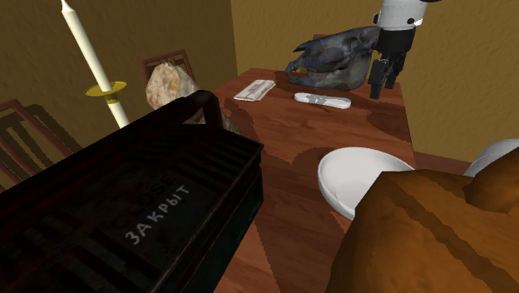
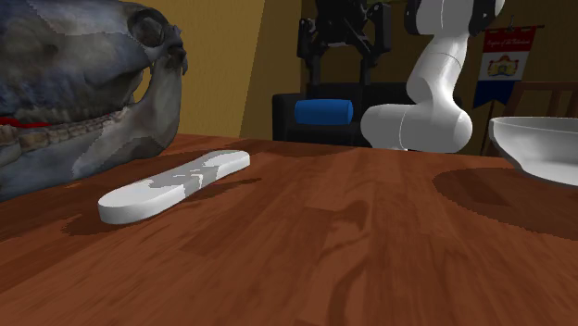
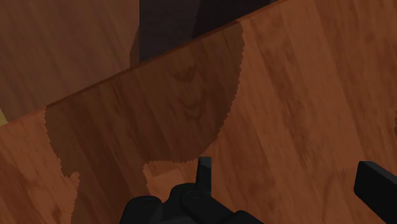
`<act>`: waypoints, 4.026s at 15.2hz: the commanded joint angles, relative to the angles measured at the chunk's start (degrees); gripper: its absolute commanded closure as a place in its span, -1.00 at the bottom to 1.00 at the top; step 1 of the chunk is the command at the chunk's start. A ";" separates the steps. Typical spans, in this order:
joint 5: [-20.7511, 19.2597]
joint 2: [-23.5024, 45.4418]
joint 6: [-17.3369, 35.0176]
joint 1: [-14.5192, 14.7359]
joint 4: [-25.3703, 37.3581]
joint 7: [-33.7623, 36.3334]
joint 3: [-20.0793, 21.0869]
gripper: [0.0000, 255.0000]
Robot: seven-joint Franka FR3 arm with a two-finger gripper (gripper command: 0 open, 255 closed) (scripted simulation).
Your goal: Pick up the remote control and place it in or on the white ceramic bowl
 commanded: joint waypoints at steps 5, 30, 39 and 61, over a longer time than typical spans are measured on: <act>-1.60 7.34 5.78 0.61 2.37 -5.72 -2.52 -1.00; -0.61 38.44 25.05 2.75 17.08 -25.89 -8.21 -1.00; -0.61 38.45 25.04 2.76 17.10 -25.88 -8.21 1.00; -0.62 37.53 12.82 2.84 28.41 -26.07 -8.08 1.00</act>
